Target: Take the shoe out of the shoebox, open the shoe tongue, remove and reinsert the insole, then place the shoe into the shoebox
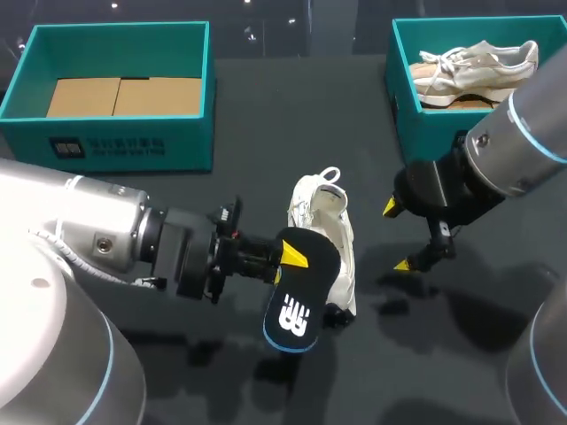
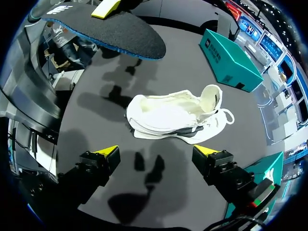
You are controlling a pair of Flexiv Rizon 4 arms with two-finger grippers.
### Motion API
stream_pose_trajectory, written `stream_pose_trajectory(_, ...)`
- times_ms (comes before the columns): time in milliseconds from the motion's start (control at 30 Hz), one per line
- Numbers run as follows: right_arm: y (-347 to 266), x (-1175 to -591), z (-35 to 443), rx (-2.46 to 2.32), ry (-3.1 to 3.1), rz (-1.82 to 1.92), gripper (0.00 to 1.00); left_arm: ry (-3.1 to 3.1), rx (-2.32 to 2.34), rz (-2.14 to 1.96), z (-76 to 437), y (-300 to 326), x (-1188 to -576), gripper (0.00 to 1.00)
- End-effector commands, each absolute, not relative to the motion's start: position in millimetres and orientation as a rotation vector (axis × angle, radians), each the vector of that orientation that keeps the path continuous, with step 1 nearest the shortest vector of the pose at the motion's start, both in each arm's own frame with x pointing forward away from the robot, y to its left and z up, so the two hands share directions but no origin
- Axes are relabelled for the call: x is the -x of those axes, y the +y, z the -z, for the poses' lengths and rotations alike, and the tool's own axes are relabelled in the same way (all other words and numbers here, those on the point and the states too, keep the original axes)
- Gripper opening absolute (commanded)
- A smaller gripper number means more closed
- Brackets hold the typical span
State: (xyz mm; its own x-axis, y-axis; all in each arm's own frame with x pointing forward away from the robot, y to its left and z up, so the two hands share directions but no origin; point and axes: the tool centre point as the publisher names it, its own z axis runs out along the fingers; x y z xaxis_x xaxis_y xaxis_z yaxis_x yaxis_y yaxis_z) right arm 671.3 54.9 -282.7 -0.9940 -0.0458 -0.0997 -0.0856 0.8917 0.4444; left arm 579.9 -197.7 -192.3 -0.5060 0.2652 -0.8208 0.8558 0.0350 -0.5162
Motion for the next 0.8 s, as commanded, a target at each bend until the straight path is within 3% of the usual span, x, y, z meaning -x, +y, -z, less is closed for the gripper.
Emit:
stream_pose_trajectory(33,65.4,-685.6,304.8,0.111,2.983,-0.725,1.0,1.791,-1.136,1.518,210.1,-216.4,-589.3,0.0)
stream_pose_trajectory(800,86.0,-692.1,324.6,0.064,3.015,-0.72,1.0,1.877,-1.038,1.625,225.0,-229.2,-603.9,0.0)
